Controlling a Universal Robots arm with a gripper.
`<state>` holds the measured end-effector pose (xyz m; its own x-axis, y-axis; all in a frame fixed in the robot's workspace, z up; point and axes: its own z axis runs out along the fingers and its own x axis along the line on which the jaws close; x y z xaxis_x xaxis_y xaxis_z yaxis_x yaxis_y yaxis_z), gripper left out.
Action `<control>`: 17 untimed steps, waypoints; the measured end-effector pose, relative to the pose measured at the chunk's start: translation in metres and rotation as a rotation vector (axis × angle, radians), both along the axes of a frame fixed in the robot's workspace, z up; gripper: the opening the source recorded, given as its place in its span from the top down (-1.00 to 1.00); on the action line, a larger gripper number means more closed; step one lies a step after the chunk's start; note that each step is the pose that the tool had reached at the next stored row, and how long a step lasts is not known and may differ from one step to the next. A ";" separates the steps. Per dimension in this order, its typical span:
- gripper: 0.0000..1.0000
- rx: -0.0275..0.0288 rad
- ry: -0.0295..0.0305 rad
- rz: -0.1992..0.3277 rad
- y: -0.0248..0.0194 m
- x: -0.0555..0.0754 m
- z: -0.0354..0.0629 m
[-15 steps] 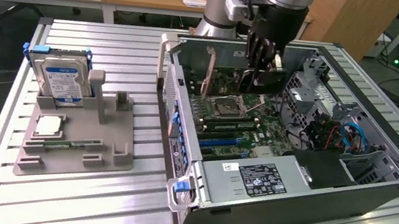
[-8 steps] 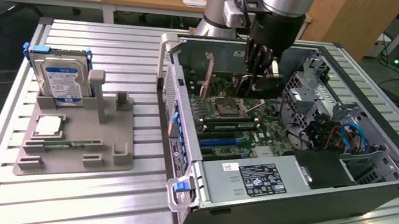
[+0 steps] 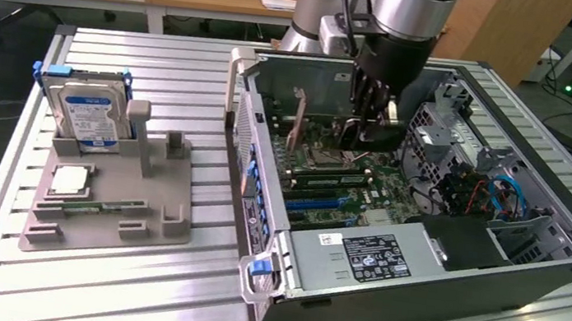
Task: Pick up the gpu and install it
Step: 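Insert the gpu into the slot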
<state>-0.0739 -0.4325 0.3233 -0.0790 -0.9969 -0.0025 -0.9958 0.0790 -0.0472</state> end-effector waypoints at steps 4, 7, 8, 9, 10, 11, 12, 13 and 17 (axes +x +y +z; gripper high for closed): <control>0.44 0.0083 -0.0001 0.011 -0.0014 0.000 -0.0060; 0.44 0.0084 0.0043 0.036 -0.0024 0.000 -0.0115; 0.44 0.0084 0.0053 0.040 -0.0024 0.000 -0.0133; 0.44 0.0081 0.0060 0.041 -0.0031 0.000 -0.0148; 0.44 0.0080 0.0063 0.041 -0.0060 0.000 -0.0156; 0.44 0.0083 0.0062 0.040 -0.0094 -0.001 -0.0162; 0.44 0.0084 0.0061 0.041 -0.0114 -0.001 -0.0166; 0.44 0.0084 0.0061 0.041 -0.0120 -0.001 -0.0173; 0.44 0.0084 0.0061 0.041 -0.0121 -0.003 -0.0242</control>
<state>-0.0770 -0.4446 0.2990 -0.0386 -0.9992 -0.0105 -0.9984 0.0390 -0.0407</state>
